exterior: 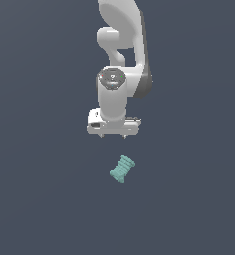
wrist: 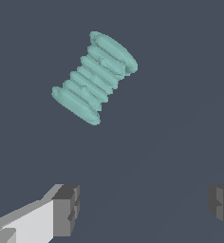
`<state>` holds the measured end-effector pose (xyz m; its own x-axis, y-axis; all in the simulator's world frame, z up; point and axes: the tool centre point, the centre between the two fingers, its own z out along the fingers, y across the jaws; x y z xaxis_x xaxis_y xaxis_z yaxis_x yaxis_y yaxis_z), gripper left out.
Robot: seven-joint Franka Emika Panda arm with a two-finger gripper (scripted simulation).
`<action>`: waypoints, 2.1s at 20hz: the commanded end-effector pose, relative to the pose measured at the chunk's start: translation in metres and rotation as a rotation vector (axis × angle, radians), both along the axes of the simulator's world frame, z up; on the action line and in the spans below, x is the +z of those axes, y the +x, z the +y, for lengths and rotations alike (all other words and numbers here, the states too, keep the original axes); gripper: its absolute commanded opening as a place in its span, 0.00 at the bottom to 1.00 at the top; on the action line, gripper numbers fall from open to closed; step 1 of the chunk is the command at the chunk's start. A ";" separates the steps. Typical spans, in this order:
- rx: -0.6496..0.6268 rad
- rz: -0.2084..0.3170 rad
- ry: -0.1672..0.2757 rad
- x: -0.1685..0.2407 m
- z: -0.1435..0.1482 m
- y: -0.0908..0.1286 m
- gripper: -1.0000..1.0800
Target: Pick up the object and move it to a goal position.
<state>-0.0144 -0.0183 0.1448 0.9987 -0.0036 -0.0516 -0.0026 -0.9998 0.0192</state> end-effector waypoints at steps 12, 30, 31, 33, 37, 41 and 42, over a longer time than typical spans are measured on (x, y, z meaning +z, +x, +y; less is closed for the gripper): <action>-0.007 -0.048 0.011 0.022 0.009 0.018 0.96; -0.168 -0.049 0.011 0.004 0.016 0.041 0.96; -0.189 -0.049 0.011 0.001 0.017 0.044 0.96; -0.234 -0.050 0.010 -0.004 0.019 0.051 0.96; -0.335 -0.051 0.009 -0.016 0.024 0.065 0.96; -0.433 -0.053 0.007 -0.029 0.030 0.077 0.96; -0.454 -0.053 0.007 -0.032 0.031 0.080 0.96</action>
<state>0.0611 0.0108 0.1175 0.9126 -0.4089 -0.0028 -0.4089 -0.9126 0.0009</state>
